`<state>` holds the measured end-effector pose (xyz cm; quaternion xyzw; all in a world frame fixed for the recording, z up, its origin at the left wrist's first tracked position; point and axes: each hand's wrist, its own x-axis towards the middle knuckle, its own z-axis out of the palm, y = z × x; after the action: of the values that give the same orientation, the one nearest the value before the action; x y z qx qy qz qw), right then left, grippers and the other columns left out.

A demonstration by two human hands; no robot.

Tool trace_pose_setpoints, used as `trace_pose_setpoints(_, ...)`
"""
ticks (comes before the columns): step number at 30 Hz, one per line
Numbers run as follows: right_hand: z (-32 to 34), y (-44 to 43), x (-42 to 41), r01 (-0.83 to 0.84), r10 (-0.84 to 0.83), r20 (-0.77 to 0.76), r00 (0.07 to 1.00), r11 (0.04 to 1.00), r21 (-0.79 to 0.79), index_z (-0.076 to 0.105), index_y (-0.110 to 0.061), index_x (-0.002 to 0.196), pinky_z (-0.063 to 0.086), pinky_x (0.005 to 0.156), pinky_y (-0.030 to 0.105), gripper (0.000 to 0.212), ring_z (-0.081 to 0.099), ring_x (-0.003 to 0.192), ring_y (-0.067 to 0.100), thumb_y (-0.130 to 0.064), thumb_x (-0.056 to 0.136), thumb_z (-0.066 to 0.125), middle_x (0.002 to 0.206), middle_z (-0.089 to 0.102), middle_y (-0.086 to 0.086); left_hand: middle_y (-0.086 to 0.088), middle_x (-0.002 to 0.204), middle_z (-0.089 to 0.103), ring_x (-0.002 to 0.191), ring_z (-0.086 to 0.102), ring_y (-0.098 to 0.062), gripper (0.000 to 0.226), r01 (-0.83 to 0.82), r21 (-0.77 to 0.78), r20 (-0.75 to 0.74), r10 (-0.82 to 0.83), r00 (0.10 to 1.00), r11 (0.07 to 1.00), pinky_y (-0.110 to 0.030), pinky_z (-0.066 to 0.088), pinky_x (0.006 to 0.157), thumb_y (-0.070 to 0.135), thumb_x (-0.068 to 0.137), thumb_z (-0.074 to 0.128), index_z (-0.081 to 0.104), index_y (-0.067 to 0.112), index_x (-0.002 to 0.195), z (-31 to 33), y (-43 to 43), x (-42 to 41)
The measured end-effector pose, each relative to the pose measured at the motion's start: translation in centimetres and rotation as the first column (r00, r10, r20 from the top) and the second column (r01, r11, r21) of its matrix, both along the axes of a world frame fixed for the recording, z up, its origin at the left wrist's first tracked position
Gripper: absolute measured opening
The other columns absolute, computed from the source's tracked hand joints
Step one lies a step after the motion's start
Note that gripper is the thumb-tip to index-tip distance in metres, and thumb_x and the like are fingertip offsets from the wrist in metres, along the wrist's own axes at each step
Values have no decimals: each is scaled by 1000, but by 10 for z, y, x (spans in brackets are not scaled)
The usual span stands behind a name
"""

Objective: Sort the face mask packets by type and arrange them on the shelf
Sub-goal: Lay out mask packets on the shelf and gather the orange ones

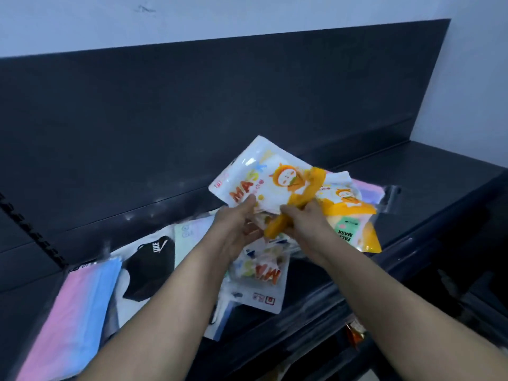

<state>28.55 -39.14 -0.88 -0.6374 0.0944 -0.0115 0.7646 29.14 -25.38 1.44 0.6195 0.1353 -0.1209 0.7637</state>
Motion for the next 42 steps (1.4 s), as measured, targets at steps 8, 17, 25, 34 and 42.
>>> trace_pose_setpoints(8,-2,-64,31,10,307,51,950,133,-991,57,-20,126,46,92,36,33,49,123,23,-24,95,48,130,56,2,-20,99,70,76,64,-29,17,-626,211,206,592,779,751,-35,50,67,13,78,59,58,10,95,-22,30,9)
trace_pose_setpoints(17,-17,-46,36,-240,490,-274,827,-131,-962,61,-32,114,39,91,38,45,53,112,22,-56,95,29,118,60,-2,-8,101,62,89,62,-28,12,-753,243,137,747,651,612,-37,50,79,9,94,51,51,12,106,-24,42,-22)
trace_pose_setpoints(25,-30,-30,62,-178,239,-135,962,169,-969,29,-14,141,29,108,47,69,27,136,41,-57,90,45,150,26,19,-14,105,67,93,66,-34,13,-764,311,208,743,636,566,-51,54,89,7,92,47,52,15,101,-21,54,-37)
trace_pose_setpoints(34,-18,-38,83,-228,115,-201,973,624,-748,2,-6,150,37,105,42,121,37,135,33,-35,66,85,152,30,15,-12,107,68,93,67,-32,13,-744,327,187,731,656,583,-48,55,88,11,96,48,55,14,107,-27,64,-32)
trace_pose_setpoints(42,6,-36,67,-1,138,147,979,732,-681,52,-10,112,38,72,32,24,50,88,21,-23,99,37,99,55,3,-8,106,63,92,63,-28,11,-779,329,247,748,616,533,-38,54,77,11,99,45,49,15,107,-22,62,-28)
